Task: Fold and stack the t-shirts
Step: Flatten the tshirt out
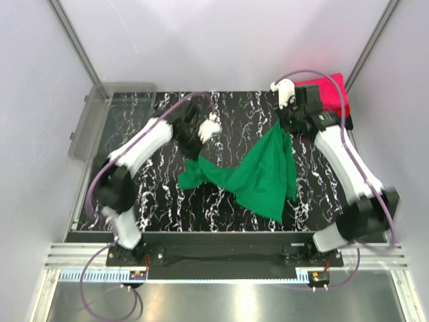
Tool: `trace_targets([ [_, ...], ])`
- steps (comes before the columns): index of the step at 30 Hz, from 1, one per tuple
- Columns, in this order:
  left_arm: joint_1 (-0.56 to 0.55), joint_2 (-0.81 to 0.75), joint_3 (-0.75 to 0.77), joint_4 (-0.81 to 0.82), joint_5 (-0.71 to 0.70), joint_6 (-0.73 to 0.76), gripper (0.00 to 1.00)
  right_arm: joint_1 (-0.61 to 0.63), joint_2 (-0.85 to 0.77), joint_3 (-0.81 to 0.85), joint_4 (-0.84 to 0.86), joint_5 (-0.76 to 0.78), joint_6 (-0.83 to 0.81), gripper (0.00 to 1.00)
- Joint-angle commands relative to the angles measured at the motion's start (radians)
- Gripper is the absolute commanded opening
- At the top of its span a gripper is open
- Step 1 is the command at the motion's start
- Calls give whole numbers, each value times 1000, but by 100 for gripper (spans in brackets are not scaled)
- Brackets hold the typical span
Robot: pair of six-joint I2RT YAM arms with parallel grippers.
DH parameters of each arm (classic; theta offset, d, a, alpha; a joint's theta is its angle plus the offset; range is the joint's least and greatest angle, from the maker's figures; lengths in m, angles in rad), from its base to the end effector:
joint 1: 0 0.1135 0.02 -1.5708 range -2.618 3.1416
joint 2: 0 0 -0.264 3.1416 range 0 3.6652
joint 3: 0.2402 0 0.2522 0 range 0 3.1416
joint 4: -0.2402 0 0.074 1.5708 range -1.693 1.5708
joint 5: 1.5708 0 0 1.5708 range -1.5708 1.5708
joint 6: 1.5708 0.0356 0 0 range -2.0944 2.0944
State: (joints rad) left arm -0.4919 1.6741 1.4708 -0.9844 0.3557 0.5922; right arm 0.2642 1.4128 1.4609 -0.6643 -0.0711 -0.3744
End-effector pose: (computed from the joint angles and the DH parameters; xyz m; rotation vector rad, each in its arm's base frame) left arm 0.2933 -0.1712 0.2858 1.4774 2.2703 -0.4597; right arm 0.2982 0.0833 0.3826 -0.7240 2.0618 0.0154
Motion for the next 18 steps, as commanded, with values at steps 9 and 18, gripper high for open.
trace_targets([
  [9, 116, 478, 605, 22, -41, -147, 63, -172, 560, 331, 227, 23, -124, 52],
  [18, 98, 243, 381, 69, -34, -248, 99, -218, -5, -289, 126, -435, -603, 55],
])
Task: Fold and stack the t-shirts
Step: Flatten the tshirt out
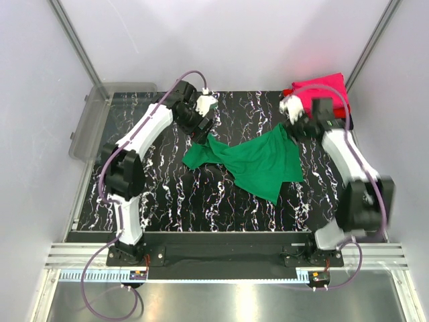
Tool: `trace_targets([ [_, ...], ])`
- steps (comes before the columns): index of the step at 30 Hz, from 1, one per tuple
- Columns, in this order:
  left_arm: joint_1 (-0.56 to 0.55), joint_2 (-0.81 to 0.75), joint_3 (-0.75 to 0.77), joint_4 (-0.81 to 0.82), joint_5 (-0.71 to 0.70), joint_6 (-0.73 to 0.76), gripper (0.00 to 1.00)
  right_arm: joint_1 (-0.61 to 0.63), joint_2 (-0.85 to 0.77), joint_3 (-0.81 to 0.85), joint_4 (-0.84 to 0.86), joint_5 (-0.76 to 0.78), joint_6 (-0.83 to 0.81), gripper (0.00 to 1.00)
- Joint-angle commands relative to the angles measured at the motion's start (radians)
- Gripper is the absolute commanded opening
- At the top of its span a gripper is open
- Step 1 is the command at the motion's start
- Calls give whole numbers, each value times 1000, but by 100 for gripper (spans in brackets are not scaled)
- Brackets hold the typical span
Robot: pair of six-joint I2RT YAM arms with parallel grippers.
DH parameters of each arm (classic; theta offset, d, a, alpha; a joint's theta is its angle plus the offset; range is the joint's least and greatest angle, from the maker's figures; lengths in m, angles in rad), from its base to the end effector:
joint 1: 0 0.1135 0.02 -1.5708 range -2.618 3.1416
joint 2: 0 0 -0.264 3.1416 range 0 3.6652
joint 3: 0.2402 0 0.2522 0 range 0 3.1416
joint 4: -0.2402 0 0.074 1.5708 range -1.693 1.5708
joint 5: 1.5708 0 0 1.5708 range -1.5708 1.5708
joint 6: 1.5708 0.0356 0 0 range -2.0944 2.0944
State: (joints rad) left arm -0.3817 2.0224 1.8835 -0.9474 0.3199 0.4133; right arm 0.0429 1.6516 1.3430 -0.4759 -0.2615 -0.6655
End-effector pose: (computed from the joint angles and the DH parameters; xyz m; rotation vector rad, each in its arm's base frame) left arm 0.4008 -0.1729 0.2812 1.1123 2.3790 -0.4131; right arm 0.3689 0.0250 0.2828 -0.9227 2.1307 -0.0043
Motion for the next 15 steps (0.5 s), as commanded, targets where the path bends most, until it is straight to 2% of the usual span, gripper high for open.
trace_targets([
  [1, -11, -102, -41, 27, 13, -97, 99, 6, -284, -215, -116, -334, -397, 54],
  [2, -11, -93, -38, 13, 45, -113, 99, 12, -318, -255, -197, -363, -472, 52],
  [3, -14, -68, -35, -2, 101, -120, 99, 27, -370, -334, -225, -380, -617, 52],
  [6, -37, -45, -38, -17, 78, -108, 99, 49, -415, -456, -267, -413, -864, 48],
  [10, -42, -37, -49, -21, 32, -103, 91, 87, -372, -475, -375, -482, -1101, 42],
  [14, -33, -53, -93, -21, -15, -91, 89, 106, -317, -493, -536, -504, -1357, 42],
  [15, -29, -60, -99, -19, -15, -93, 89, 107, -311, -502, -556, -505, -1464, 43],
])
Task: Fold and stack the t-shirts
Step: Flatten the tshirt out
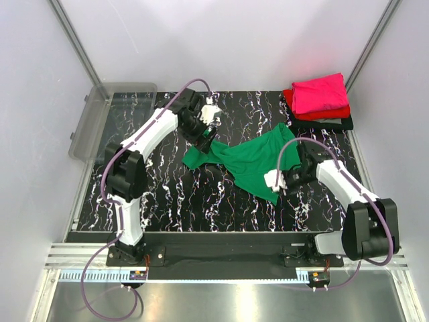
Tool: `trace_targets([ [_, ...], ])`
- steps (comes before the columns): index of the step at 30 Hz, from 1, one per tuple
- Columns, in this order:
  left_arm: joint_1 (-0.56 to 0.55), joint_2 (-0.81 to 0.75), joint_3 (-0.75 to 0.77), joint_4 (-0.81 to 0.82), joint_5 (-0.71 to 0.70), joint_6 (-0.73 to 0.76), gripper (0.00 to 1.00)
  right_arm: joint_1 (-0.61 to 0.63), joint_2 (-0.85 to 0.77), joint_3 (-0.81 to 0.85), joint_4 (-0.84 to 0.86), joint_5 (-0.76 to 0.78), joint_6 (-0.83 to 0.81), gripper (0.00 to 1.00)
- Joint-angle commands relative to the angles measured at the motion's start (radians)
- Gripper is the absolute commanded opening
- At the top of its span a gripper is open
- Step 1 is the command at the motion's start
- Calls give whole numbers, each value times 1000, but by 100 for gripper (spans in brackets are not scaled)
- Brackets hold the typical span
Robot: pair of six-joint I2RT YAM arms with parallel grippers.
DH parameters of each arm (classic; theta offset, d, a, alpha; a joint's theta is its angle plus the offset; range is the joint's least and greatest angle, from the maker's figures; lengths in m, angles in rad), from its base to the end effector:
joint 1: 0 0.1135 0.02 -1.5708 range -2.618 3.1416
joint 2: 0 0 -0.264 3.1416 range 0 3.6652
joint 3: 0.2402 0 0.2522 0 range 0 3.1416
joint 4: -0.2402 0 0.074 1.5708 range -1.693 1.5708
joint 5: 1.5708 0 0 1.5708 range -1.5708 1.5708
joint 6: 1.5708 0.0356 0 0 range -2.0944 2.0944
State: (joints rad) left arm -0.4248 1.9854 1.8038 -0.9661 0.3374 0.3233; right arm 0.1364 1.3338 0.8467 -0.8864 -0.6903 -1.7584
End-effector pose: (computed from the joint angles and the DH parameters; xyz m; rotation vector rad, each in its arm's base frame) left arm 0.3799 -0.1848 0.2718 1.0771 2.4741 -0.4881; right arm 0.2173 0.0527 0.2090 -2.0617 1.3740 0.4355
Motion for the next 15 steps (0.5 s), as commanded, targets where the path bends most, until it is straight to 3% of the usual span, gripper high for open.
trace_targets([
  [1, 14, -25, -32, 0, -32, -4, 88, 14, 13, -9, -181, -75, -415, 43],
  [8, 23, -14, -38, 9, -70, -6, 89, 14, 117, 66, -387, -6, -689, 44],
  [15, 44, -5, -6, 10, -80, -10, 89, 17, 180, 42, -309, 54, -783, 47],
])
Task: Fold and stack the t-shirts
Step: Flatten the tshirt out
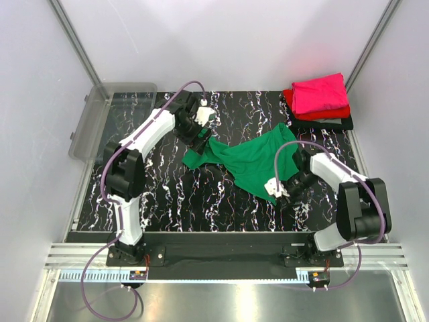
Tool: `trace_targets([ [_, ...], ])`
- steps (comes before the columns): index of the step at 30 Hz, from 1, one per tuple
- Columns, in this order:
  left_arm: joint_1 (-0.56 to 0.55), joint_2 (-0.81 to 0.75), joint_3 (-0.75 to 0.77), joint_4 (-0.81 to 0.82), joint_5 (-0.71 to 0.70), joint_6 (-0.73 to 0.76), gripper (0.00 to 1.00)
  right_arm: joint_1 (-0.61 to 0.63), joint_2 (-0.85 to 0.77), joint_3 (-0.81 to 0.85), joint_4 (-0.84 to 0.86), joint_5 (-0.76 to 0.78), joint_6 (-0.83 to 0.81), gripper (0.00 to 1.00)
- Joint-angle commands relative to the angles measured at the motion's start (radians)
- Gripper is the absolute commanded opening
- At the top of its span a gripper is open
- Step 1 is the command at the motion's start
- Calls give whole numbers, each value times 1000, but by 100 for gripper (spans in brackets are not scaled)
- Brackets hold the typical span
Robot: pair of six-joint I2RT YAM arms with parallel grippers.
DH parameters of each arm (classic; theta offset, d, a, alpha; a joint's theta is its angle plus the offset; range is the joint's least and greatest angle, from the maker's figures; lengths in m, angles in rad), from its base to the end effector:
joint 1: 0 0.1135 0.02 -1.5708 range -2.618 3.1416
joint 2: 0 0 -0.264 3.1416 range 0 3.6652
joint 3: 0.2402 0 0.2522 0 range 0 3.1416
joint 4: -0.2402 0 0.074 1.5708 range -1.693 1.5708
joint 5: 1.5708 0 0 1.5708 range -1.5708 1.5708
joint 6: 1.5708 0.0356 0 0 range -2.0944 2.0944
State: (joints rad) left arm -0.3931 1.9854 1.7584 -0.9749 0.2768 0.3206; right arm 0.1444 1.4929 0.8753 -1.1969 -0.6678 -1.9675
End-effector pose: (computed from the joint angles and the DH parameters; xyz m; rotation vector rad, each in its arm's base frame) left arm 0.3820 -0.1689 0.2575 1.0300 2.5577 -0.4023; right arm 0.2040 0.0519 0.1848 -2.2427 1.3976 0.8165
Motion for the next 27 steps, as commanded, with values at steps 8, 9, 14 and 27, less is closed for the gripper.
trace_targets([
  [8, 33, 39, 58, 18, 15, -23, 89, 20, 92, 11, 125, 53, -533, 47],
  [9, 33, 46, 68, 19, 19, -23, 89, 23, 98, 14, 135, 48, -527, 47],
  [14, 40, 70, 82, 19, 32, -26, 89, 43, 144, 45, 186, 45, -478, 48],
  [27, 51, 81, 114, 10, 25, -20, 89, 73, 175, 114, 232, 82, -351, 0],
])
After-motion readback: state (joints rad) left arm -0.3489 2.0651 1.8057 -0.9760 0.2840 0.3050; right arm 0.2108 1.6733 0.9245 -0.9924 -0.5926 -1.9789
